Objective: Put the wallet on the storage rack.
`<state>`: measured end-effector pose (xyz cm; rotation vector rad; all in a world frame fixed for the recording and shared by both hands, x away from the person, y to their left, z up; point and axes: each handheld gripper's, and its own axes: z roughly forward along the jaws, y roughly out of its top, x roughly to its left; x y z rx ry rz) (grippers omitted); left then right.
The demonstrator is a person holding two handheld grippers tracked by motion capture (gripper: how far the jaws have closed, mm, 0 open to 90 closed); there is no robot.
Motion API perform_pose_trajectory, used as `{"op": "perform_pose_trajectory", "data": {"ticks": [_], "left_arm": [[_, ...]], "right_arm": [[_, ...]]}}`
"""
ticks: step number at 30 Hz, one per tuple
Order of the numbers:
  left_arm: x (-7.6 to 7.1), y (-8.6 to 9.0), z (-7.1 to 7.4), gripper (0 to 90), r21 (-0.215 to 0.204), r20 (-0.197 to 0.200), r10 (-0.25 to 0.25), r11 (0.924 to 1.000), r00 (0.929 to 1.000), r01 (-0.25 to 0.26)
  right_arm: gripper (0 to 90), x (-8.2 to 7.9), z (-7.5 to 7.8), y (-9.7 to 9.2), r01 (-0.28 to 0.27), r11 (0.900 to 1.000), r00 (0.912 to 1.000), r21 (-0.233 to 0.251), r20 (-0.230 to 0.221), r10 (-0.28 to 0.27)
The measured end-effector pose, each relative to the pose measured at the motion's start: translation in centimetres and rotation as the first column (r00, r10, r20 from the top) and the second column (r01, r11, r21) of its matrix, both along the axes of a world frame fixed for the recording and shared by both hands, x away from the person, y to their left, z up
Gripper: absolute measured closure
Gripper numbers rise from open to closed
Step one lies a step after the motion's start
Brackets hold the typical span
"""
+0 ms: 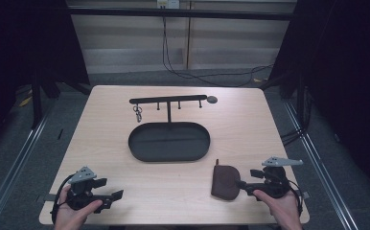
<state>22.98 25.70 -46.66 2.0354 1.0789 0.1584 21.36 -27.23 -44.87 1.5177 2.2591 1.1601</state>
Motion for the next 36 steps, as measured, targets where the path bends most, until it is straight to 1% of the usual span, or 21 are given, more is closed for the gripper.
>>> {"op": "perform_pose_trajectory", "data": {"ticks": [2, 3, 4, 6, 7, 8, 9, 14, 15, 16, 17, 22, 23, 24, 26, 27, 28, 29, 30, 31, 36], "left_arm": [[0.0, 0.0, 0.0, 17.8, -0.001, 0.003, 0.0, 1.0, 1.0, 0.0], [0.1, 0.0, 0.0, 17.8, -0.011, 0.008, 0.01, 0.9999, 0.9999, -0.01], [0.1, 0.0, 0.0, 17.9, -0.011, 0.008, 0.01, 0.9999, 0.9999, -0.01], [0.2, 0.0, 0.0, 18.4, -0.003, 0.016, 0.021, 0.9998, 0.9996, -0.021], [0.4, 0.1, -0.2, 18.2, -0.007, -0.005, 0.017, 0.9998, 0.9998, -0.017], [0.4, 0.1, -0.2, 18.0, -0.007, -0.005, 0.017, 0.9998, 0.9998, -0.017], [0.5, 0.0, -0.2, 18.0, -0.015, -0.009, 0.028, 0.9995, 0.9996, -0.029], [0.7, 0.0, -0.3, 17.8, -0.001, -0.013, 0.009, 1.0, 0.9999, -0.009], [0.7, -0.1, -0.3, 17.8, 0.009, -0.012, -0.004, 1.0, 0.9999, 0.004], [0.7, -0.1, -0.3, 17.8, 0.009, -0.012, -0.004, 1.0, 0.9999, 0.004], [0.6, -0.2, -0.3, 17.8, 0.006, -0.015, -0.006, 1.0, 0.9999, 0.006], [0.7, -0.2, -0.3, 17.8, 0.004, -0.018, -0.015, 0.9999, 0.9997, 0.015], [0.7, -0.2, -0.3, 17.8, 0.002, -0.021, -0.013, 0.9999, 0.9997, 0.013], [0.7, -0.2, -0.3, 17.8, 0.002, -0.021, -0.013, 0.9999, 0.9997, 0.013], [0.7, -0.3, -0.4, 17.8, 0.004, -0.024, -0.013, 0.9999, 0.9996, 0.013], [0.7, -0.2, -0.4, 17.8, 0.004, -0.027, -0.015, 0.9999, 0.9995, 0.015], [0.7, -0.2, -0.4, 17.8, 0.004, -0.027, -0.015, 0.9999, 0.9995, 0.015], [0.7, -0.1, -0.4, 17.8, -0.002, -0.03, -0.014, 0.9999, 0.9994, 0.014], [0.7, -0.1, -0.4, 17.8, -0.002, -0.03, -0.014, 0.9999, 0.9994, 0.014], [0.7, 0.0, -0.3, 17.8, -0.002, -0.03, -0.013, 0.9999, 0.9995, 0.013], [0.7, 0.0, -0.4, 17.8, -0.008, -0.036, -0.014, 0.9999, 0.9992, 0.014]], "right_arm": [[20.2, 0.2, 0.1, 0.3, -0.014, 0.9999, 0.9998, -0.01, -0.012, 0.014], [21.3, 0.8, 0.4, 0.9, -0.038, 0.9983, 0.9983, -0.043, -0.047, 0.036], [21.3, 0.8, 0.4, 0.9, -0.038, 0.9983, 0.9983, -0.043, -0.047, 0.036], [22.3, 1.6, 0.7, 1.5, -0.078, 0.9952, 0.9926, -0.059, -0.098, 0.072], [22.6, 1.9, 0.8, 1.7, -0.092, 0.994, 0.9893, -0.059, -0.119, 0.084], [22.6, 1.9, 0.8, 1.7, -0.092, 0.994, 0.9893, -0.059, -0.119, 0.084], [22.8, 2.5, 0.9, 2.0, -0.106, 0.9917, 0.9858, -0.073, -0.138, 0.095], [22.9, 3.6, 1.0, 2.4, -0.118, 0.9891, 0.9798, -0.087, -0.172, 0.102], [21.9, 4.2, 1.1, 2.7, -0.127, 0.9853, 0.9737, -0.114, -0.204, 0.102], [21.9, 4.2, 1.1, 2.7, -0.127, 0.9853, 0.9737, -0.114, -0.204, 0.102], [20.5, 4.8, 1.2, 3.0, -0.143, 0.9826, 0.9652, -0.119, -0.237, 0.111], [19.1, 5.8, 1.5, 3.4, -0.159, 0.9756, 0.9567, -0.151, -0.267, 0.115], [19.5, 6.3, 1.5, 3.4, -0.165, 0.9738, 0.9502, -0.157, -0.29, 0.114], [19.5, 6.3, 1.5, 3.4, -0.165, 0.9738, 0.9502, -0.157, -0.29, 0.114], [21.0, 7.0, 1.4, 3.4, -0.193, 0.9658, 0.9314, -0.173, -0.342, 0.125], [21.1, 7.4, 1.4, 3.4, -0.193, 0.9662, 0.9262, -0.171, -0.357, 0.122], [21.1, 7.4, 1.4, 3.4, -0.193, 0.9662, 0.9262, -0.171, -0.357, 0.122], [20.4, 8.0, 1.6, 3.5, -0.196, 0.9641, 0.9176, -0.179, -0.38, 0.116], [20.4, 8.0, 1.6, 3.5, -0.196, 0.9641, 0.9176, -0.179, -0.38, 0.116], [20.4, 8.5, 1.7, 3.6, -0.197, 0.9623, 0.9119, -0.187, -0.395, 0.11], [20.4, 9.5, 1.5, 3.9, -0.206, 0.9584, 0.8954, -0.198, -0.433, 0.103]]}}
